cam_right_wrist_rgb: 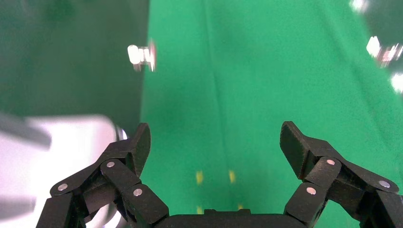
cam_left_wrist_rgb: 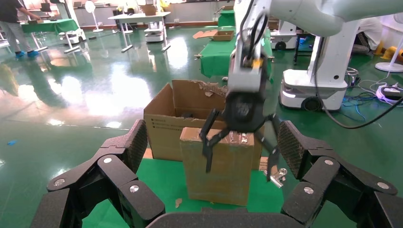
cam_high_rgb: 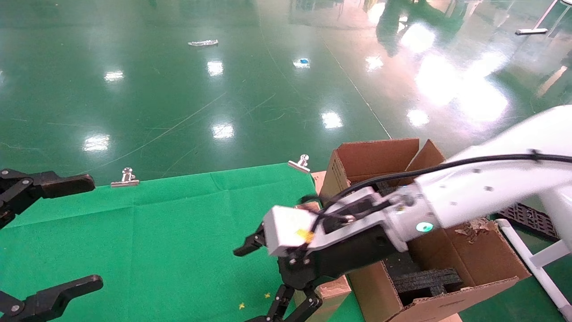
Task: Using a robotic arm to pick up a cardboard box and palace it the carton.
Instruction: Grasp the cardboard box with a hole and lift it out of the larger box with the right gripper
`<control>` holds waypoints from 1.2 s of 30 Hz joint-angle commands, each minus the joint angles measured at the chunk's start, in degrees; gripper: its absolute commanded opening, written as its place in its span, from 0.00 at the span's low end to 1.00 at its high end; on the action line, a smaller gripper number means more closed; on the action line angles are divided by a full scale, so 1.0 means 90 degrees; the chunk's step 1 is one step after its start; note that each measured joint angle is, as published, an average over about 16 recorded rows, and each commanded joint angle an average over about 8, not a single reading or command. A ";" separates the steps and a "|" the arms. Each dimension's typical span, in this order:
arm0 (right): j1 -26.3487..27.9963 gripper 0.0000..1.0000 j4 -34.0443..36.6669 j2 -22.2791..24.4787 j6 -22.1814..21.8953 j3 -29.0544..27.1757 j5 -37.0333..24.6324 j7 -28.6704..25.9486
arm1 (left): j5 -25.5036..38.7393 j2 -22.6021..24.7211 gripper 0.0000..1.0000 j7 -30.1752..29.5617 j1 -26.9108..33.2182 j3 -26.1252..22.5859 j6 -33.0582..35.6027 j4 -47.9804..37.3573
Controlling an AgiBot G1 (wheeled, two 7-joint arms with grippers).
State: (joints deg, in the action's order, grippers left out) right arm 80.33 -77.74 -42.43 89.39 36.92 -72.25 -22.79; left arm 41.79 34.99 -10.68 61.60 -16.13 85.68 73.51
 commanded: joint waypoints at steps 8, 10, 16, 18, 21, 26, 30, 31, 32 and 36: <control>0.1757 1.00 -0.0014 -0.0547 0.0130 0.1539 -0.1159 -0.0667 | -0.0003 -0.0002 1.00 0.0002 0.0001 -0.0004 -0.0002 0.0000; 0.2227 1.00 -0.0010 -0.0608 0.0158 0.1918 -0.1203 -0.0823 | -0.0004 -0.0002 1.00 0.0003 0.0001 -0.0005 -0.0002 0.0000; 0.3557 1.00 0.0005 -0.0665 0.0194 0.3217 -0.1051 -0.1223 | -0.0006 -0.0003 1.00 0.0004 0.0002 -0.0008 -0.0004 0.0000; 0.3912 1.00 0.0008 -0.0653 0.0190 0.3653 -0.0941 -0.1341 | -0.0006 -0.0004 1.00 0.0005 0.0002 -0.0009 -0.0004 0.0000; 0.4344 1.00 0.0008 -0.0646 0.0180 0.4303 -0.0792 -0.1503 | -0.0007 -0.0004 1.00 0.0005 0.0002 -0.0011 -0.0005 0.0000; 0.4857 1.00 0.0006 -0.0745 0.0139 0.5310 -0.0699 -0.1784 | -0.0009 -0.0005 1.00 0.0007 0.0003 -0.0013 -0.0006 0.0000; 0.5158 1.00 -0.0002 -0.0923 0.0079 0.5943 -0.0742 -0.2023 | -0.0010 -0.0006 1.00 0.0007 0.0003 -0.0015 -0.0006 0.0000; 0.5219 1.00 -0.0004 -0.0970 0.0060 0.6067 -0.0753 -0.2078 | -0.0010 -0.0006 1.00 0.0008 0.0003 -0.0015 -0.0007 0.0000; 0.5273 1.00 -0.0007 -0.1013 0.0039 0.6175 -0.0761 -0.2130 | -0.0011 -0.0006 1.00 0.0008 0.0003 -0.0016 -0.0007 0.0000; 0.5432 1.00 -0.0015 -0.1157 -0.0051 0.6497 -0.0776 -0.2315 | -0.0012 -0.0007 1.00 0.0009 0.0004 -0.0017 -0.0008 0.0000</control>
State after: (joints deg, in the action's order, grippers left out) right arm 128.82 -77.81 -52.55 88.88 94.82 -79.12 -43.87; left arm 41.68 34.92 -10.60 61.63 -16.28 85.61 73.51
